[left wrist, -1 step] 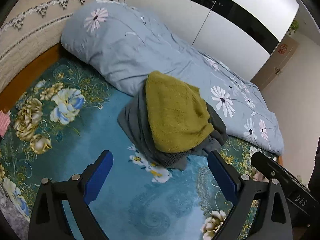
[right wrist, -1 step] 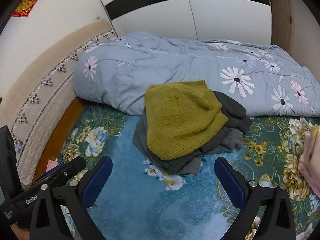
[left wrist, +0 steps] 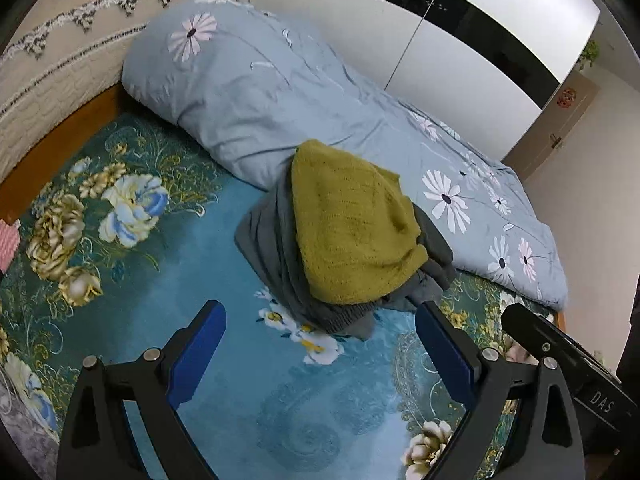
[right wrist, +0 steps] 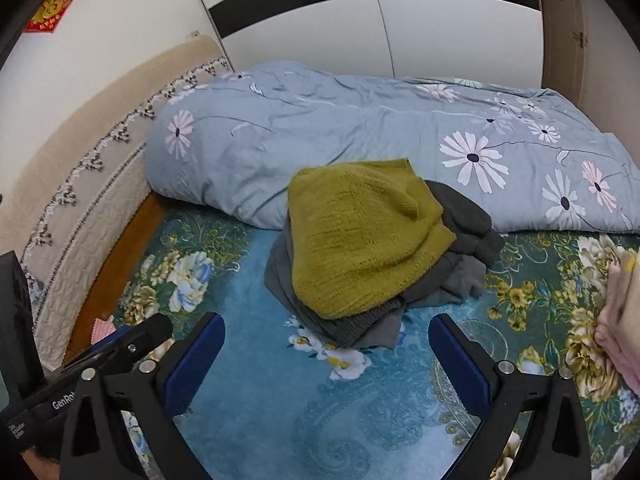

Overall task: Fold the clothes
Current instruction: 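Move both tools toward the yellow sweater on the clothes pile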

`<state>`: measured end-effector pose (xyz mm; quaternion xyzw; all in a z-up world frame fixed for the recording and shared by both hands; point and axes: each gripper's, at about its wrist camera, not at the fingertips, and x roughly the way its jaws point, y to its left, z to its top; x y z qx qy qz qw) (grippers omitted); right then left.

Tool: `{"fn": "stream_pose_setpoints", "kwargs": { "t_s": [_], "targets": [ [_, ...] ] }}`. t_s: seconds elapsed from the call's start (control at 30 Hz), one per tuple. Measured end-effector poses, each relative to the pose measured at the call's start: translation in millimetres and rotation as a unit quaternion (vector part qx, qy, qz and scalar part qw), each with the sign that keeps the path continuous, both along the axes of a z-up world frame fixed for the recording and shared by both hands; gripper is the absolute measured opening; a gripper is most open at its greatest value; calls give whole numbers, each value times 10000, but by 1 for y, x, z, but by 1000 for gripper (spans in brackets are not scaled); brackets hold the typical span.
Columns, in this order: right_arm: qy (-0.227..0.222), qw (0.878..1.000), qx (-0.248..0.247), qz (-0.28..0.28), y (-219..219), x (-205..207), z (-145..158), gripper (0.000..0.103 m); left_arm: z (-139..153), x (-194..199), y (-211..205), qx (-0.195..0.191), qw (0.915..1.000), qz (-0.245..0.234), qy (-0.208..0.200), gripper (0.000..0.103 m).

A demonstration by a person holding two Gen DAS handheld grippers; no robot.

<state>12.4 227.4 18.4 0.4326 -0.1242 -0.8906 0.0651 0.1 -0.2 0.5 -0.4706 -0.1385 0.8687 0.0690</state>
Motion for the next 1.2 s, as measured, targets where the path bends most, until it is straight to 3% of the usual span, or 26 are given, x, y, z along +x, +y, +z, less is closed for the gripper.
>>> {"fn": "stream_pose_setpoints", "kwargs": {
  "t_s": [0.1,0.23,0.3,0.43,0.57,0.9,1.2],
  "targets": [
    [110,9999,23,49,5,4,2,103,1,-1,0,-66,9999,4,81,96],
    [-210,9991,378,16,-3,-7,-14,103,-12,16,11,-182,9997,-40,159,96],
    [-339,9981,518,-19,-12,-21,-18,103,-29,-10,8,5,9997,-86,-212,96],
    [-408,9975,574,-45,-16,-31,-27,103,-48,-25,0,161,9987,-102,-473,96],
    [-522,9966,638,-61,-17,-40,-36,103,-53,-29,2,117,9991,-207,-361,96],
    [-887,9931,759,92,-22,-65,-60,103,-82,-47,8,299,9965,-274,-732,96],
    [-1134,9888,942,250,-25,-85,-78,103,-95,-63,16,111,9963,-464,-712,96]
  ]
}}
